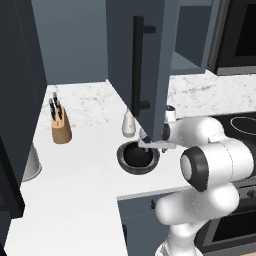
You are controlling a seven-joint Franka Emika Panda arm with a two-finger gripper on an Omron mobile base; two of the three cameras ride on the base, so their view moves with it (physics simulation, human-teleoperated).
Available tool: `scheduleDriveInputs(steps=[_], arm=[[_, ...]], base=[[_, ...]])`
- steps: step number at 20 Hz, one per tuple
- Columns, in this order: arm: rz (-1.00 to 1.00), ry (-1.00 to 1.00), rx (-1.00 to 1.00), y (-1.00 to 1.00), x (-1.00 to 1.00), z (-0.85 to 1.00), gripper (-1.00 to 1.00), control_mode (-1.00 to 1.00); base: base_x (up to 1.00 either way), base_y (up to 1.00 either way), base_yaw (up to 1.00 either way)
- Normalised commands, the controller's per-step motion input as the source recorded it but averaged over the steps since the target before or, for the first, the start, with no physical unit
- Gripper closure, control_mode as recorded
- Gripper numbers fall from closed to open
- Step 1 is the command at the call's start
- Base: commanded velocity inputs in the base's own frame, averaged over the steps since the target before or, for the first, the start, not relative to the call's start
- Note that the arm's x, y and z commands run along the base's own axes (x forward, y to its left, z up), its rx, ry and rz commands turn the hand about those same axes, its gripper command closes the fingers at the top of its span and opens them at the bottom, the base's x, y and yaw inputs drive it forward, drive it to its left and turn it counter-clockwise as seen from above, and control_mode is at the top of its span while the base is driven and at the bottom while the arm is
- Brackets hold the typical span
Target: Pick up the bowls on the counter and stack them on top of one another in the open cabinet. Place the smaller bowl on top of the larger bowl.
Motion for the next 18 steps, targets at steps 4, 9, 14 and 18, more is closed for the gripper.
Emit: scheduleDriveInputs(steps=[4, 9, 14, 18], arm=[[0.07, 0.13, -0.14, 0.0, -0.21, -0.82, -1.0, -1.0], [0.05, 0.01, -0.01, 0.0, -0.09, -0.28, 1.0, -1.0], [0.0, 0.0, 0.0, 0.0, 0.0, 0.0, 1.0, -1.0], [-0.03, -0.08, 0.0, -0.01, -0.08, 0.29, 1.0, -1.0]], base=[[0.0, 0.0, 0.0], [0.0, 0.0, 0.0], [0.0, 0.0, 0.0], [0.0, 0.0, 0.0]])
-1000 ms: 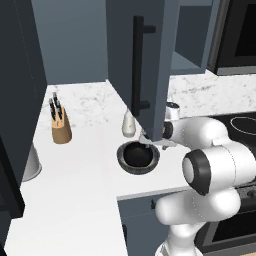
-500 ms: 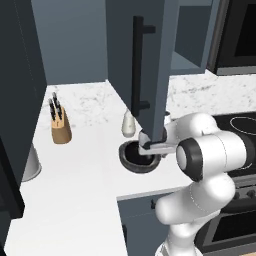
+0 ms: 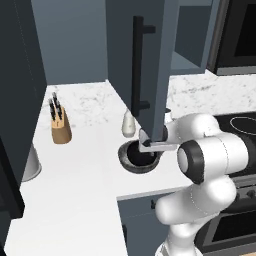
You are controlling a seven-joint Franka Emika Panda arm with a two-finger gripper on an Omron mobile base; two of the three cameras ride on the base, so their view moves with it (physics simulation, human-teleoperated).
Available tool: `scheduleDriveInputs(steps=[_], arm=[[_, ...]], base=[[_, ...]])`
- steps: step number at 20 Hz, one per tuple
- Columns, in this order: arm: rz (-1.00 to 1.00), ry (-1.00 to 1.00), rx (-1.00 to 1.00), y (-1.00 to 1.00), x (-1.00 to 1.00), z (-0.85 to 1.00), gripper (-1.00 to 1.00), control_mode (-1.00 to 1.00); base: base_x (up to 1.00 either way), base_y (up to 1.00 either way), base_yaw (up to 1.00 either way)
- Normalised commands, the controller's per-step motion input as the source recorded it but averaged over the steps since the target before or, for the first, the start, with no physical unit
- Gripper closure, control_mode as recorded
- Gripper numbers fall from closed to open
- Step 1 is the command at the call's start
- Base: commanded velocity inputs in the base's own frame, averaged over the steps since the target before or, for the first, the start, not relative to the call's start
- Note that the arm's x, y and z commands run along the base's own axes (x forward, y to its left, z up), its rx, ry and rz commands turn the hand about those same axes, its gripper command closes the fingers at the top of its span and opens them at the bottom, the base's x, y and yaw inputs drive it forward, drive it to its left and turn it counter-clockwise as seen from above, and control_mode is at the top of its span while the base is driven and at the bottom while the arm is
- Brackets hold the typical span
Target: Pick up the bowls on the counter and stack them on top of one another in the open cabinet. Place the smaller bowl on top of the larger bowl.
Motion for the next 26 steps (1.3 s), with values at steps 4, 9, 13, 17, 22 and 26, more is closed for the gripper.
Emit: scheduleDriveInputs(steps=[4, 9, 13, 17, 22, 26], arm=[[-0.22, -0.2, 0.05, -0.42, -0.53, 0.94, 1.0, -1.0], [-0.31, -0.3, 0.19, -0.51, -0.59, 1.0, 1.0, -1.0], [-0.28, -0.3, 0.24, -0.29, -0.41, 1.0, 1.0, -1.0], [-0.2, -0.27, 0.13, -0.12, -0.16, 1.0, 1.0, -1.0], [-0.17, -0.25, 0.09, 0.0, -0.01, 1.0, 1.0, -1.0], [-0.14, -0.18, 0.12, 0.0, 0.0, 1.0, 1.0, -1.0]], base=[[0.0, 0.0, 0.0], [0.0, 0.0, 0.0], [0.0, 0.0, 0.0], [0.0, 0.0, 0.0], [0.0, 0.0, 0.0], [0.0, 0.0, 0.0]])
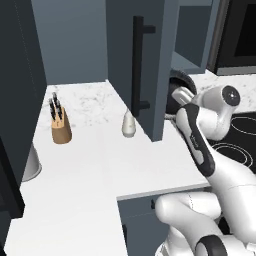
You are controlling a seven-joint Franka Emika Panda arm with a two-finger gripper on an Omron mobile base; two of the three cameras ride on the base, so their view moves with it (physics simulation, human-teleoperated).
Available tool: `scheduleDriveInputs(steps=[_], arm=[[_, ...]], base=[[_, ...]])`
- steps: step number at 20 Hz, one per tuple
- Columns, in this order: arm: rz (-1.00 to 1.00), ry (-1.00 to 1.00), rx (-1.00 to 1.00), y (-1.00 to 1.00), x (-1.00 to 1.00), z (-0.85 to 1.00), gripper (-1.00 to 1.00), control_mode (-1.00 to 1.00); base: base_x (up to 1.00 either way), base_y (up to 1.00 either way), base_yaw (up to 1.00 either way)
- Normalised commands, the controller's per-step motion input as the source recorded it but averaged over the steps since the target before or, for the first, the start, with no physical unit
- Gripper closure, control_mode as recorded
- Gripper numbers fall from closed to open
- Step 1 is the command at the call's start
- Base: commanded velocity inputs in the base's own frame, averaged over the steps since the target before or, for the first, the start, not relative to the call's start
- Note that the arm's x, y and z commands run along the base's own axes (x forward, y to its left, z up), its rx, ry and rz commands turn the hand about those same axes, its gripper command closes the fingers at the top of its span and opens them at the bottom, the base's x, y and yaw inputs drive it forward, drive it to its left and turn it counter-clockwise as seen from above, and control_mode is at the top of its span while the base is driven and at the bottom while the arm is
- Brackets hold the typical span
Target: Pick up the bowls on the counter and stack them on top of one another in the open cabinet. Place the smaller bowl on top of the larger bowl.
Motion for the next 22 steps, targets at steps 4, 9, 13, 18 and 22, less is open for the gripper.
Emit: scheduleDriveInputs(steps=[4, 9, 13, 18, 22], arm=[[-0.12, -0.08, 0.12, 0.0, 0.0, 1.0, 1.0, -1.0], [-0.1, 0.01, 0.06, 0.0, 0.3, 1.0, 1.0, -1.0], [-0.09, 0.02, 0.05, 0.0, 0.42, 1.0, 1.0, -1.0], [-0.09, 0.03, 0.0, 0.12, 0.77, 0.21, 1.0, -1.0], [-0.07, 0.08, -0.06, 0.11, 0.8, -0.11, 1.0, -1.0]], base=[[0.0, 0.0, 0.0], [0.0, 0.0, 0.0], [0.0, 0.0, 0.0], [0.0, 0.0, 0.0], [0.0, 0.0, 0.0]])
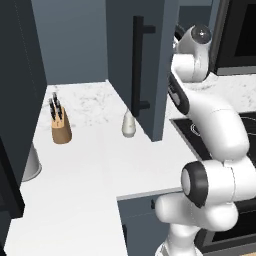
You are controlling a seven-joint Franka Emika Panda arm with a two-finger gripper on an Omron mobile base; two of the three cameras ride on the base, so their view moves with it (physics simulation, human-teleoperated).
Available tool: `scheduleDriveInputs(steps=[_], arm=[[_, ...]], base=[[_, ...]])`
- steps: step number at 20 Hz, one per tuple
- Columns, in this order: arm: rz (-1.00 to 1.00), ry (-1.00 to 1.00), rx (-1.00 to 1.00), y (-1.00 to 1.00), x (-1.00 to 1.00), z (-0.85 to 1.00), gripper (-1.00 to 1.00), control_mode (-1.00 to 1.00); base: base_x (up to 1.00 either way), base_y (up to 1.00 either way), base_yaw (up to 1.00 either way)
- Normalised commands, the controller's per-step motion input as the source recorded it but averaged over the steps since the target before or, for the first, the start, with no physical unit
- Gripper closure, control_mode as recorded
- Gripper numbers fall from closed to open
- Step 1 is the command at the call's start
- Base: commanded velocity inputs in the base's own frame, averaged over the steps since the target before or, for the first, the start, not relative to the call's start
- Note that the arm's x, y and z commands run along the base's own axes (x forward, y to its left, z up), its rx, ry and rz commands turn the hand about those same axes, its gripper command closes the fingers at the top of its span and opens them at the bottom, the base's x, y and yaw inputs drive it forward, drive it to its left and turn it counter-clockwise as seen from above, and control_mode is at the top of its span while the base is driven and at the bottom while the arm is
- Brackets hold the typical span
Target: Pick up the bowls on the counter and stack them on top of one another in the open cabinet. Place the smaller bowl on top of the larger bowl.
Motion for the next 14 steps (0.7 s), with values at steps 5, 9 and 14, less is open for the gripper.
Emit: scheduleDriveInputs(steps=[5, 9, 14], arm=[[-0.07, 0.01, -0.04, 0.06, 0.9, 0.0, 1.0, -1.0], [-0.02, 0.0, 0.0, 0.01, 0.65, -0.16, -1.0, -1.0], [0.0, -0.04, 0.0, 0.0, 0.1, -0.04, -1.0, -1.0]], base=[[0.0, 0.0, 0.0], [0.0, 0.0, 0.0], [0.0, 0.0, 0.0]])
